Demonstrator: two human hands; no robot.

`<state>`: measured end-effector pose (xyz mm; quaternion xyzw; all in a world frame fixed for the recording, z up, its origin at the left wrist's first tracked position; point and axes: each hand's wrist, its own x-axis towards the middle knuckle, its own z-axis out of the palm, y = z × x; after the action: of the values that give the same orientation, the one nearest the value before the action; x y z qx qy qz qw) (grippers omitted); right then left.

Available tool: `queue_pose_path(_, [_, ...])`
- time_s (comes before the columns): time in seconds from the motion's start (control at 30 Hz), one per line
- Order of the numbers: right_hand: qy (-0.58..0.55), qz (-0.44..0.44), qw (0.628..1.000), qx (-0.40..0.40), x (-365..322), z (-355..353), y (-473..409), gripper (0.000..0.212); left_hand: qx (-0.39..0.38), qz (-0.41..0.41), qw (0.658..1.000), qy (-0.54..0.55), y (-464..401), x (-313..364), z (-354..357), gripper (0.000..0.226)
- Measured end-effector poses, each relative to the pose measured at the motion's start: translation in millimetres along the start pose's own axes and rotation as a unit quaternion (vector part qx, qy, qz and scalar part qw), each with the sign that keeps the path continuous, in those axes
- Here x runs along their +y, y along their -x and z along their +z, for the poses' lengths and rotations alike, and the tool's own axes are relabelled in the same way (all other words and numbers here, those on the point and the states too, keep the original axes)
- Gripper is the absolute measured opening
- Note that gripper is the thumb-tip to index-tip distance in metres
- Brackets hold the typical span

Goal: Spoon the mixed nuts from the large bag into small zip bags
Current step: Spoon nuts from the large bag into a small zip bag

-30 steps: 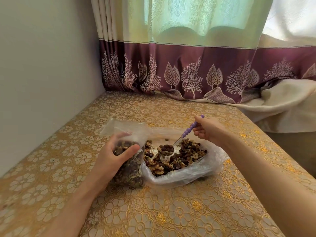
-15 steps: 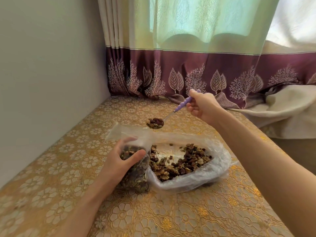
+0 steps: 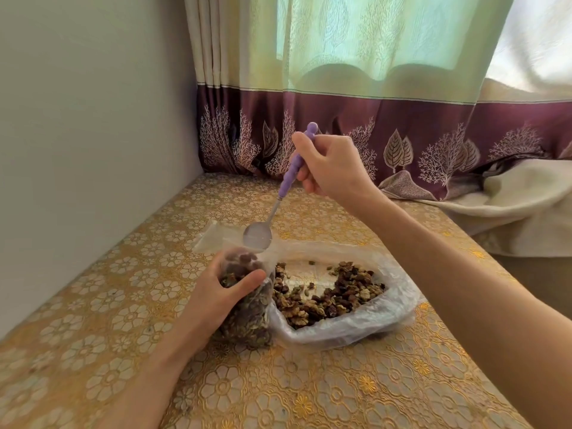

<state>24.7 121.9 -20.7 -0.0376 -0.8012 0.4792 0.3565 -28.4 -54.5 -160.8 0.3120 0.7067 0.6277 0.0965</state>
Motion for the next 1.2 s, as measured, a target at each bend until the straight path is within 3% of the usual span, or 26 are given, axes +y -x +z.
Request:
queue_pose_path(0.37, [-0.147, 0.08, 0.983, 0.074, 27, -35, 18, 0.042, 0.007, -0.012, 1.0, -0.006, 0, -2, 0, 0.05])
queue_pose_path(0.5, [-0.128, 0.149, 0.973, 0.124, 58, -51, 27, 0.042, 0.007, -0.011, 1.0, -0.008, -1, -2, 1, 0.05])
queue_pose_path(0.77, [0.04, 0.231, 0.968, 0.084, 104, -70, 44, 0.039, 0.004, -0.004, 1.0, -0.005, -1, -1, 2, 0.049])
queue_pose_path(1.03, [0.033, 0.288, 0.957, 0.006, 111, -74, 43, 0.042, 0.005, -0.013, 1.0, -0.004, -1, -1, 1, 0.045])
queue_pose_path(1.2, [0.02, 0.298, 0.954, 0.0, 112, -76, 43, 0.042, 0.007, -0.016, 1.0, 0.003, -1, -2, 2, 0.045])
